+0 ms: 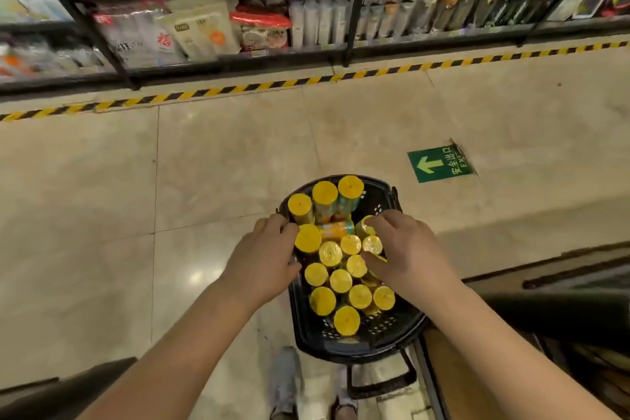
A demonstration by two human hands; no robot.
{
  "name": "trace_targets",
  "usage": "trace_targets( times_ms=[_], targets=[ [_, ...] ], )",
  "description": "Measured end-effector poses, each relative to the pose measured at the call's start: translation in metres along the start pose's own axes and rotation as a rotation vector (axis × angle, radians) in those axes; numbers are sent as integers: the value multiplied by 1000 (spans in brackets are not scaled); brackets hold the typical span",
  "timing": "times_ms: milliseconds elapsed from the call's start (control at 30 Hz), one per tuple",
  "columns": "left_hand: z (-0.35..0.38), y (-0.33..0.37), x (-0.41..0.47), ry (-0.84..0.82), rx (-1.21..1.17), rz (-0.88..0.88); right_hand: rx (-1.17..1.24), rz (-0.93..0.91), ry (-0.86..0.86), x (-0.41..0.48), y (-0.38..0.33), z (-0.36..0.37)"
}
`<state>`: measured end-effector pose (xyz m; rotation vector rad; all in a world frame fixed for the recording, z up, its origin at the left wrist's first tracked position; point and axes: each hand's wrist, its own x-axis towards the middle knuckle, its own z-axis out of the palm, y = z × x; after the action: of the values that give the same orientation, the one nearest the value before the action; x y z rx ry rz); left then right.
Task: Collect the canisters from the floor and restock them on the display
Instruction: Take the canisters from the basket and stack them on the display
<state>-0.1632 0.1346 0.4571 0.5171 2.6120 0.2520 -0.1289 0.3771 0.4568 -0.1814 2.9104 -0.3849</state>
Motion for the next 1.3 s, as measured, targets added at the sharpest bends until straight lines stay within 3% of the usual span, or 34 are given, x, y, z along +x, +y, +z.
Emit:
trace_targets(
  times_ms=[267, 467, 667, 867, 1000, 1300],
  targets=[
    [122, -40, 110, -97, 29, -33, -140, -132, -28, 90, 44, 117],
    [201, -55, 172, -70, -1, -44, -175, -189, -94, 129, 77, 197],
    [244, -62, 206, -58, 88, -56, -132, -190, -130, 150, 90, 225],
    [243, -72, 204, -29, -164, -68, -65, -188, -102, 172, 85, 223],
    [226, -80, 170, 129, -434, -108, -56, -224, -96, 196, 74, 226],
    [192, -96, 111, 480, -695, -181, -124, -410, -89, 255, 41, 265]
  ],
)
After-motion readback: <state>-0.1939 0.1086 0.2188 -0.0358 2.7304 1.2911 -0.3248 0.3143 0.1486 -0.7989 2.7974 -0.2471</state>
